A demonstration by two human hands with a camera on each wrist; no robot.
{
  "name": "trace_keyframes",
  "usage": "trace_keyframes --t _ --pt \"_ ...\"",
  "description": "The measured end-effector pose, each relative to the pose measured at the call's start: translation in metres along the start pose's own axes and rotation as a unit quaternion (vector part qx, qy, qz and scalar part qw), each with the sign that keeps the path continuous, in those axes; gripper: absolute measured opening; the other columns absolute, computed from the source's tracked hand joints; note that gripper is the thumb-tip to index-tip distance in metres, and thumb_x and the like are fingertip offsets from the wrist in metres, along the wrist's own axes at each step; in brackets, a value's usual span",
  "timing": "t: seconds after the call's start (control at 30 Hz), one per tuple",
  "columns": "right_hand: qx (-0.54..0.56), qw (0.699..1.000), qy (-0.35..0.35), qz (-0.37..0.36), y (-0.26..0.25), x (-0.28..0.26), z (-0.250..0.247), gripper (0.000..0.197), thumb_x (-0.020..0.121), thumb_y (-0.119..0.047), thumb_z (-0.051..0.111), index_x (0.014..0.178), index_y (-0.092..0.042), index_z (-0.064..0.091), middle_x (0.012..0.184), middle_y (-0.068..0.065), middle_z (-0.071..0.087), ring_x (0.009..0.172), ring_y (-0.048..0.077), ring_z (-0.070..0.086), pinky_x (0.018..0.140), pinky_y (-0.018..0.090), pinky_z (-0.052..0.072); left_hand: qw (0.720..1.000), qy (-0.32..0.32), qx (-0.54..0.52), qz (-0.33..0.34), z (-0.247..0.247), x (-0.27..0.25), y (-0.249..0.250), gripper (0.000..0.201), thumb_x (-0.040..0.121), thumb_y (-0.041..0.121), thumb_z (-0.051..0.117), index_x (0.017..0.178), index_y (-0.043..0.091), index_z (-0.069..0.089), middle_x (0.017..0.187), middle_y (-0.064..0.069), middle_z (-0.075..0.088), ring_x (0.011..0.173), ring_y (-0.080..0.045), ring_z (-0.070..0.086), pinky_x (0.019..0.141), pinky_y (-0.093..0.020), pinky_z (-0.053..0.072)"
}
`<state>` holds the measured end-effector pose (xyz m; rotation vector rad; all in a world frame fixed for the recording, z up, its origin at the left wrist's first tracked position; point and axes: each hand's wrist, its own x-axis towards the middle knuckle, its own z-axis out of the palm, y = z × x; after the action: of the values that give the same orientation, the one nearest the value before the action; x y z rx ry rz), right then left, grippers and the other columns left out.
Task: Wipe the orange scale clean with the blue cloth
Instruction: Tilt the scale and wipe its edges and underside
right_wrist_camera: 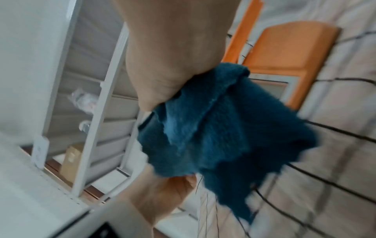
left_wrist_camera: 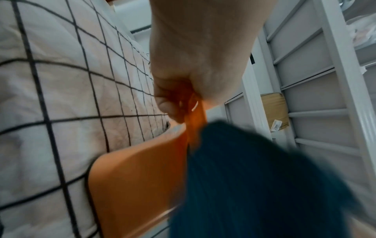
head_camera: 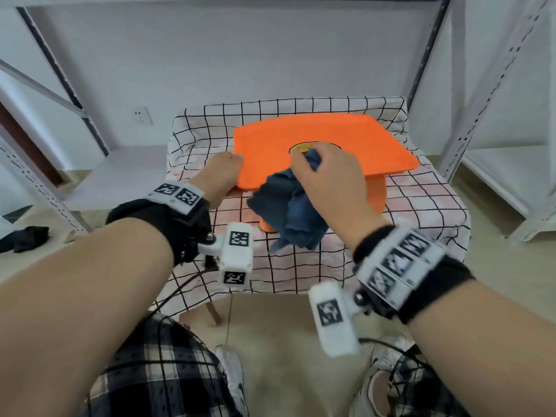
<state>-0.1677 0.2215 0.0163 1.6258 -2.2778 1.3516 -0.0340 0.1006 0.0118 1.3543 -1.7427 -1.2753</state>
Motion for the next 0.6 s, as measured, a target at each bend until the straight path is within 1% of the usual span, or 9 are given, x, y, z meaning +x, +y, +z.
trace_keyframes --t 0.07,0.13,0.2,0.3,0.37,0.43,0.5,0.57,0.6 --pt "0.029 0.997 0.014 0.065 0.02 -0.011 -0.006 0.049 0.09 -0.048 0.051 0.054 -0.021 0.031 0.052 -0.005 0.035 0.051 0.009 0.034 0.052 0.032 0.026 1.0 -0.024 -0.018 -0.01 -0.006 -0.001 0.002 0.02 0.1 0.022 0.041 0.089 0.01 0.052 0.08 -0.005 0.059 0.064 -0.015 0.06 0.051 -0.022 0.049" --pt "0.079 0.985 0.011 0.156 0.044 -0.021 -0.007 0.056 0.085 -0.06 0.051 0.052 -0.018 0.032 0.05 -0.003 0.034 0.049 0.015 0.034 0.055 0.031 0.031 0.999 -0.029 -0.02 -0.018 -0.011 0.004 0.003 0.021 0.1 0.027 0.045 0.093 0.009 0.055 0.083 -0.006 0.062 0.066 -0.017 0.061 0.056 -0.025 0.051" --pt "0.165 0.957 0.025 0.235 0.06 -0.022 -0.007 0.055 0.081 -0.064 0.053 0.055 -0.019 0.037 0.052 -0.003 0.035 0.049 0.014 0.036 0.055 0.029 0.033 0.999 -0.025 -0.03 -0.03 -0.013 0.007 0.008 0.023 0.099 0.029 0.046 0.096 0.008 0.056 0.083 -0.005 0.064 0.065 -0.017 0.063 0.052 -0.024 0.052" --pt "0.269 0.917 0.062 0.289 0.062 -0.011 -0.001 0.04 0.08 -0.055 0.062 0.087 -0.017 0.053 0.075 -0.007 0.056 0.068 0.005 0.052 0.066 0.022 0.039 0.997 -0.015 -0.061 -0.039 -0.012 0.016 0.014 0.024 0.098 0.031 0.048 0.099 0.008 0.056 0.087 -0.005 0.065 0.07 -0.018 0.065 0.055 -0.026 0.054" --pt "0.294 0.9 0.081 0.311 0.056 -0.001 0.008 0.048 0.079 -0.044 0.069 0.108 -0.011 0.05 0.096 -0.003 0.06 0.082 0.008 0.055 0.072 0.024 0.041 0.995 -0.012 -0.089 -0.053 -0.011 0.02 0.016 0.025 0.098 0.028 0.049 0.106 0.006 0.055 0.088 -0.006 0.065 0.073 -0.019 0.065 0.061 -0.03 0.056" --pt "0.266 0.905 0.081 0.321 0.052 0.007 0.016 0.051 0.08 -0.031 0.067 0.116 -0.002 0.043 0.102 0.004 0.056 0.079 0.011 0.051 0.064 0.022 0.041 0.992 -0.003 -0.106 -0.065 -0.009 0.023 0.015 0.019 0.097 0.022 0.049 0.102 0.004 0.055 0.084 -0.006 0.064 0.07 -0.019 0.064 0.058 -0.031 0.056" --pt "0.247 0.918 0.073 0.301 0.052 0.015 0.018 0.043 0.081 -0.024 0.063 0.113 -0.001 0.047 0.092 0.005 0.053 0.065 0.008 0.045 0.047 0.013 0.037 0.992 0.005 -0.105 -0.067 -0.009 0.025 0.014 0.013 0.097 0.014 0.048 0.088 0.006 0.053 0.078 -0.006 0.062 0.062 -0.016 0.063 0.047 -0.026 0.053" --pt "0.246 0.929 0.071 0.268 0.054 0.028 0.013 0.025 0.08 -0.02 0.062 0.097 -0.007 0.05 0.08 0.004 0.049 0.054 0.006 0.04 0.035 0.007 0.03 0.992 0.014 -0.112 -0.055 -0.01 0.03 0.012 0.013 0.095 0.006 0.048 0.082 0.006 0.051 0.068 -0.004 0.061 0.048 -0.011 0.062 0.039 -0.02 0.048" --pt "0.257 0.929 0.065 0.258 0.053 0.036 0.009 0.017 0.08 -0.018 0.061 0.088 -0.009 0.049 0.073 0.003 0.048 0.05 0.006 0.04 0.036 0.008 0.03 0.991 0.025 -0.123 -0.051 -0.011 0.03 0.012 0.013 0.094 0.004 0.048 0.081 0.005 0.05 0.06 -0.002 0.06 0.041 -0.008 0.059 0.037 -0.018 0.045"
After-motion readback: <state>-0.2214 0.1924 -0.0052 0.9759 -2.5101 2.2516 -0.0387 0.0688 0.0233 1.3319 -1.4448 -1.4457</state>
